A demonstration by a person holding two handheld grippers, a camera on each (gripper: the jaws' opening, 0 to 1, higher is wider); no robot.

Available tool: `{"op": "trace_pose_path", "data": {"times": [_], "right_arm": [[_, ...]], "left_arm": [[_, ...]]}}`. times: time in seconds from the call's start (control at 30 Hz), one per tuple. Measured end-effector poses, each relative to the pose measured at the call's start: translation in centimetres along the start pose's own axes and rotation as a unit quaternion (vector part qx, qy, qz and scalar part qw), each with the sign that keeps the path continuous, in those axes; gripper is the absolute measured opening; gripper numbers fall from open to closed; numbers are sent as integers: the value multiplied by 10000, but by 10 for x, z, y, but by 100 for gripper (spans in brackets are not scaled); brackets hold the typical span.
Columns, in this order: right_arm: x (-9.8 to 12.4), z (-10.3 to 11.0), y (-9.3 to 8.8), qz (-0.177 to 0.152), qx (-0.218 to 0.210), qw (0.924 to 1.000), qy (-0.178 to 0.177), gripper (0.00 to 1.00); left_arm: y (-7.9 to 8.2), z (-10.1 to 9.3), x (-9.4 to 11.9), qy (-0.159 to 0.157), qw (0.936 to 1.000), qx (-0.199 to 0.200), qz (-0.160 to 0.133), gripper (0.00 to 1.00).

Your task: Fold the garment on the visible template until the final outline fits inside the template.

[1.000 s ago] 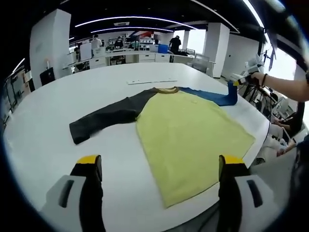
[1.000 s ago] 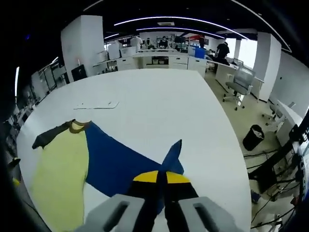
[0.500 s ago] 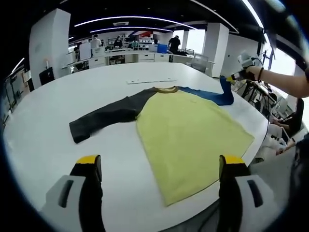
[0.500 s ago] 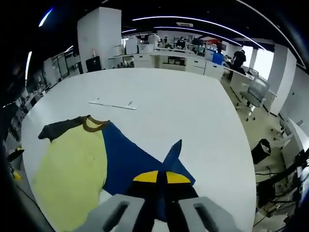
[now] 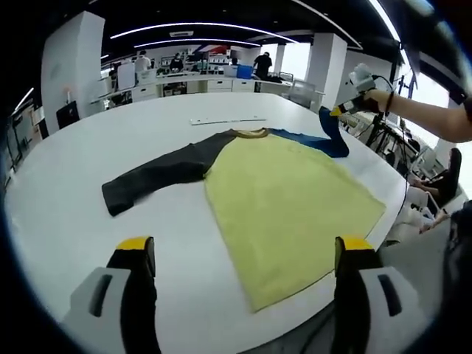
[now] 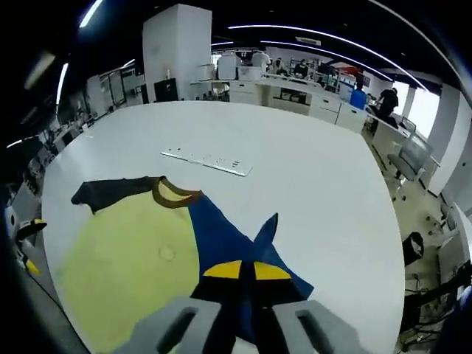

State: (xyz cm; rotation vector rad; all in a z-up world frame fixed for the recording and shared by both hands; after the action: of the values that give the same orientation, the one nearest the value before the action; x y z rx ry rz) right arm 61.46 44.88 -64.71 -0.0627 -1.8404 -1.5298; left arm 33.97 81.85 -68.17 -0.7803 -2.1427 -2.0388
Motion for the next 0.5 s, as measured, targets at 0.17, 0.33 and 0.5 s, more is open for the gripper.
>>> {"op": "trace_pose_path", "data": {"times": [0.17,0.33,0.5], "right_arm": [[-8,17,4,49,85,9998,147,0],[-16,39,12,59,61,9993,356,0],[-22,62,18,65,96,9984,558,0]], "left_arm": [[0,0,1,-16,10000,-5,6,99],[-3,0,0,-37,10000,-3,39,99],[-3,-1,0,-54,10000,-2,53,99]]}}
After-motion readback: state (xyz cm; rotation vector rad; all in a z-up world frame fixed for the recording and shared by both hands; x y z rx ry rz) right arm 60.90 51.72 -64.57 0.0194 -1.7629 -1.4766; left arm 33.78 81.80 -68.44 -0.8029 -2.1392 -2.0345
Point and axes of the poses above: the point that each gripper's makers call its tool centre point, and the gripper's own axes: x roughly backward along the fingers, z roughly to its left, y roughly out of its top, the point moved 2 cm from there along x, roughly backward along the fingers, and after that the axes turned 13 degrees about -z, right-handed, at the moved point
